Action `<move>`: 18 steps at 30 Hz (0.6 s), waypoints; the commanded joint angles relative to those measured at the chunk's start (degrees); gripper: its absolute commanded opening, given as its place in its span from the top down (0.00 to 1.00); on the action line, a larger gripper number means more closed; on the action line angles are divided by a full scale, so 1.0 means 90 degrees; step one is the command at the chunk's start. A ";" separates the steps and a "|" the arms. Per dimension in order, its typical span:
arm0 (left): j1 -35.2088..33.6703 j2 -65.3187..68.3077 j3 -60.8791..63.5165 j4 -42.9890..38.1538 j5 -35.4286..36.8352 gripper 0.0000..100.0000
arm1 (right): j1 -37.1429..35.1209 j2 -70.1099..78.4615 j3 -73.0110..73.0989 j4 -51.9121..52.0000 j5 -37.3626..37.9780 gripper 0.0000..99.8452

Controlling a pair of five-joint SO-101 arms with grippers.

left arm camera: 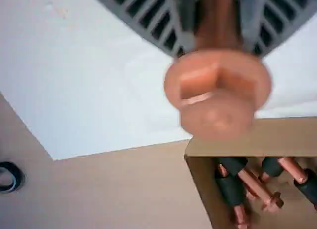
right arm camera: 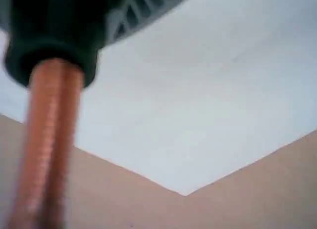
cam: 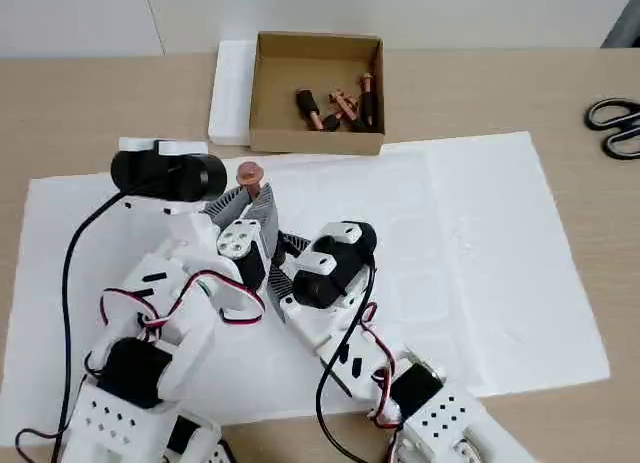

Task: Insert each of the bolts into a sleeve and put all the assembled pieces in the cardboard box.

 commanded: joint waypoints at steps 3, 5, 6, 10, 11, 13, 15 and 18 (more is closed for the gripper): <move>0.0000 -0.0117 0.0269 -0.0371 -0.0029 0.99 | -0.0034 -0.0171 -0.0127 -0.0151 0.0049 1.00; 0.0000 -0.0117 0.0347 -0.0371 -0.0029 0.99 | -0.0034 -0.0171 -0.0127 -0.0151 0.0049 1.00; 0.0000 -0.0117 0.0376 -0.0371 -0.0020 0.99 | -0.0034 -0.0171 -0.0127 -0.0151 0.0049 1.00; 0.0088 -0.0117 0.0454 -0.0361 -0.0010 0.99 | -0.0034 -0.0171 -0.0127 -0.0151 0.0049 1.00; 0.0176 -0.0156 0.0562 -0.0410 -0.0010 0.99 | -0.0034 -0.0171 -0.0127 -0.0151 0.0049 1.00; 0.0322 -0.0156 0.0698 -0.0479 -0.0010 0.98 | -0.0024 -0.0171 -0.0117 -0.0151 0.0059 1.00; 0.0361 -0.0166 0.0777 -0.0576 0.0029 0.94 | -0.0015 -0.0171 -0.0117 -0.0151 0.0059 1.00; 0.0361 -0.0166 0.0777 -0.0635 0.0205 0.93 | 0.0005 -0.0171 -0.0117 -0.0151 0.0059 1.00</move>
